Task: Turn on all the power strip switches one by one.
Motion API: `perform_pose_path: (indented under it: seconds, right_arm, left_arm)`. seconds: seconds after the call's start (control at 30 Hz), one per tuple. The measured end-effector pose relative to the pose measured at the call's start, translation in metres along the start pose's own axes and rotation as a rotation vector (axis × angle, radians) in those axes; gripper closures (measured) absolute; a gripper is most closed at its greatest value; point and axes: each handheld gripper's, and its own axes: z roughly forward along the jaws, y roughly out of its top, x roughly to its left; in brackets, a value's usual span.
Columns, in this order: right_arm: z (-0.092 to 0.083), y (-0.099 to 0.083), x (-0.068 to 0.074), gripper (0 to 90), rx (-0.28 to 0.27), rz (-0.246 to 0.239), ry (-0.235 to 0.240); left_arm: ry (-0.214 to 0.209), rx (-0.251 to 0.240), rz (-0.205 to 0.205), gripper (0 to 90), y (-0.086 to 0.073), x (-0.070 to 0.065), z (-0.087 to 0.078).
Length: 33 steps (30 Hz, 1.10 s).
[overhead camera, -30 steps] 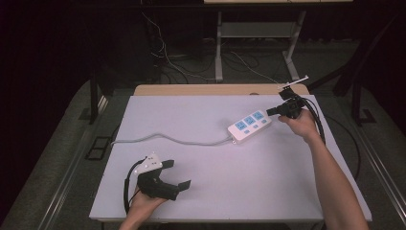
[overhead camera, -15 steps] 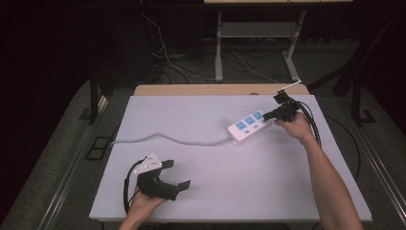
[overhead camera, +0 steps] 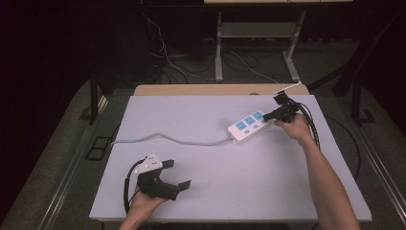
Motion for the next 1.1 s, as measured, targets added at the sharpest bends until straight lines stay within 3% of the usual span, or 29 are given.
perform_pose_path:
  seconds: [1.1]
  right_arm:
    - [0.001, -0.0023, 0.0031, 90.0, -0.016, -0.018, -0.025]
  left_arm:
    - [-0.001, 0.006, 0.008, 0.0, 0.0001, 0.0008, 0.0001]
